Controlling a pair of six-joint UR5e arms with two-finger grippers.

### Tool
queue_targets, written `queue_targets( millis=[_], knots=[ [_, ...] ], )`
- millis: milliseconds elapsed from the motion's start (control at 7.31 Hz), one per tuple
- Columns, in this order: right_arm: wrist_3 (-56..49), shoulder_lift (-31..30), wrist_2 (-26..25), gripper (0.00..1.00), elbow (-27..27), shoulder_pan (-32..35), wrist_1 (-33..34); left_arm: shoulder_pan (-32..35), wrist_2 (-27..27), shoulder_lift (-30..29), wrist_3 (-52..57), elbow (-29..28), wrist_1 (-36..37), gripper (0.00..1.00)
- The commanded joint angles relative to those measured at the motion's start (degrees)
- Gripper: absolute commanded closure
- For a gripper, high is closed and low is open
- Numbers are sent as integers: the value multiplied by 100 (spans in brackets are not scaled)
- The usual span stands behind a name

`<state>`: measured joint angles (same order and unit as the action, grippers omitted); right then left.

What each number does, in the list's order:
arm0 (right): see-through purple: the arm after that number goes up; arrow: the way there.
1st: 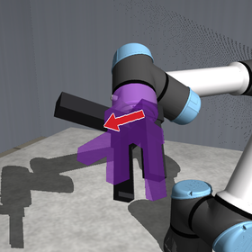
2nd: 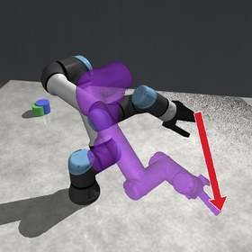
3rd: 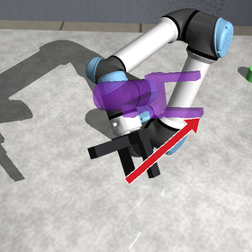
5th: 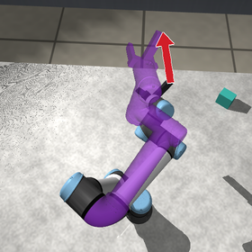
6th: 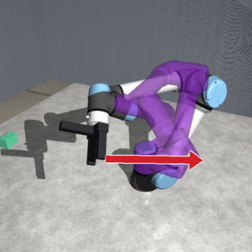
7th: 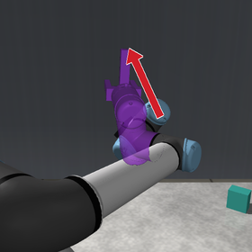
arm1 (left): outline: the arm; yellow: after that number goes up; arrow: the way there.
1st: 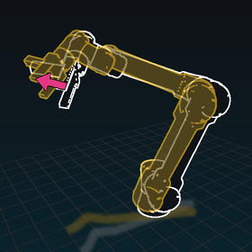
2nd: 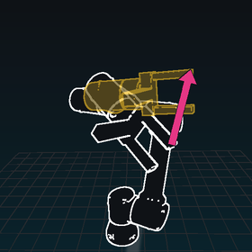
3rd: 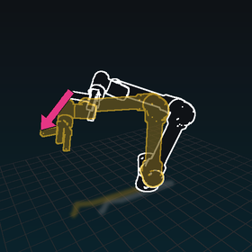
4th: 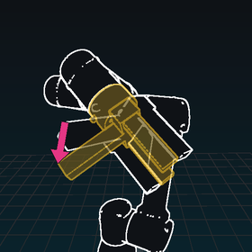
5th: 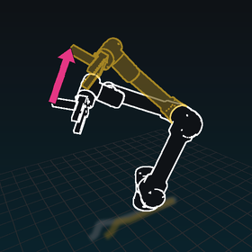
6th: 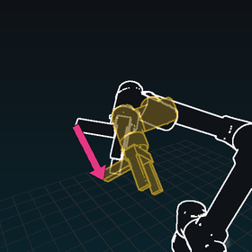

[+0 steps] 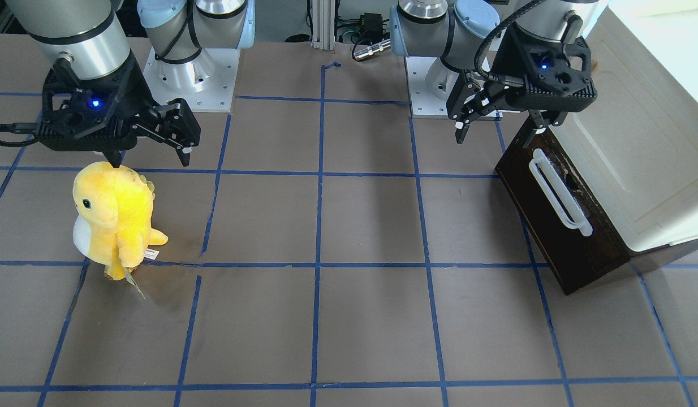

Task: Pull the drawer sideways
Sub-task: 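Move the left gripper toward the white handle of the wooden drawer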

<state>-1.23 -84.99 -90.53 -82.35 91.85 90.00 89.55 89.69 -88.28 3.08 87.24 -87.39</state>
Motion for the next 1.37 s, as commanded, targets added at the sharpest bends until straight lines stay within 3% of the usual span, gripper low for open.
queue_targets(
  millis=[0,410,684,957,1231],
  knots=[
    [0,0,0,0,0,0,0,10,-4,-5,0,47,20,0],
    [0,0,0,0,0,0,0,19,14,-162,-166,48,55,0],
    [0,0,0,0,0,0,0,88,23,-294,-883,65,90,0],
    [0,0,0,0,0,0,0,395,774,-653,-1769,187,300,0],
    [0,0,0,0,0,0,0,668,814,-856,-2354,687,793,0]
  ],
)
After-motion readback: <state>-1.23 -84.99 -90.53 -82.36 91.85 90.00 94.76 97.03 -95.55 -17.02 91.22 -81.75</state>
